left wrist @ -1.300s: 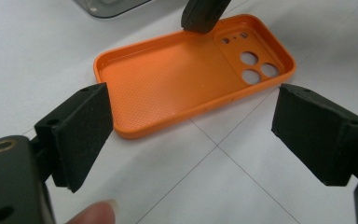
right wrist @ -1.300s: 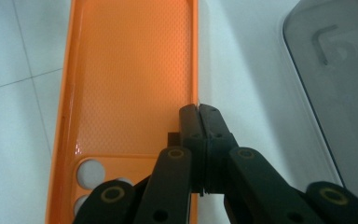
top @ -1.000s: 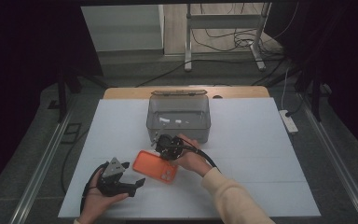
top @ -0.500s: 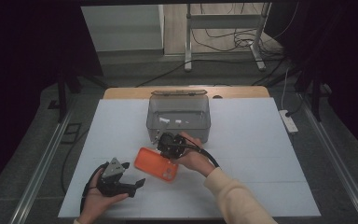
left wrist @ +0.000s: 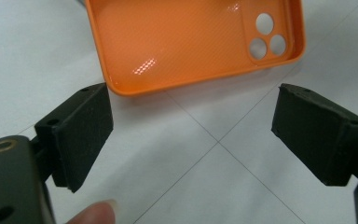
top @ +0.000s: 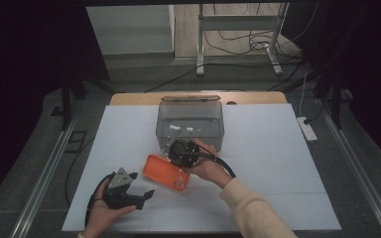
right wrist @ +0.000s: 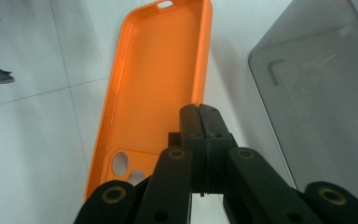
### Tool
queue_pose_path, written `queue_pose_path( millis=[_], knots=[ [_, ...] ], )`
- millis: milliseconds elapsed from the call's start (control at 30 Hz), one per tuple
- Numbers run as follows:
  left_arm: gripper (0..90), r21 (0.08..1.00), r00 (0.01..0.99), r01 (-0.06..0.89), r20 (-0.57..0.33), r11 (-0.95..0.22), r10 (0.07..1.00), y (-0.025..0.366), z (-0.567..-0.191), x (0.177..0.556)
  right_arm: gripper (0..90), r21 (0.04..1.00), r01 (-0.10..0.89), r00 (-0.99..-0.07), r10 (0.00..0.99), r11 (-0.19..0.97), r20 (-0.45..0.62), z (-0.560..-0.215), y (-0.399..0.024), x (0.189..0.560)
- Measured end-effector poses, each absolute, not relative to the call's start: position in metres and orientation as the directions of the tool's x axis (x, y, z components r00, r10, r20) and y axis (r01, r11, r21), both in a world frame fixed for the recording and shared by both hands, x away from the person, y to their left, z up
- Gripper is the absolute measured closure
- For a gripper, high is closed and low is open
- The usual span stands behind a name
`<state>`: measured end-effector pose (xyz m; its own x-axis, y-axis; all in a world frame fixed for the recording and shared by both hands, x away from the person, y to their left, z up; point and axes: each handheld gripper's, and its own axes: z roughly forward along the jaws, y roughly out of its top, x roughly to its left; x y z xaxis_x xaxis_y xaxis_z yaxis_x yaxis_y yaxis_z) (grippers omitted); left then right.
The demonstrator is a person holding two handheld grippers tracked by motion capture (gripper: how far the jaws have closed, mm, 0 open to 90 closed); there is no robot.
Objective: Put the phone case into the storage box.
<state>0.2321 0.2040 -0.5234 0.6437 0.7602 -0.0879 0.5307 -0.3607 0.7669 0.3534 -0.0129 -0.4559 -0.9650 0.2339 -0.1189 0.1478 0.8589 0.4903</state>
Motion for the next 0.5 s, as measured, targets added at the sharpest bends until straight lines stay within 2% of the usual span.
queue_pose_path(
  millis=[500],
  knots=[
    [12.5, 0.76, 0.639, 0.542, -0.094, -0.36, 0.763, 0.205, -0.525, 0.233, 89.5, 0.54, 0.125, -0.965, 0.228, 0.832, -0.128, -0.437, -0.026, 0.346]
  ],
)
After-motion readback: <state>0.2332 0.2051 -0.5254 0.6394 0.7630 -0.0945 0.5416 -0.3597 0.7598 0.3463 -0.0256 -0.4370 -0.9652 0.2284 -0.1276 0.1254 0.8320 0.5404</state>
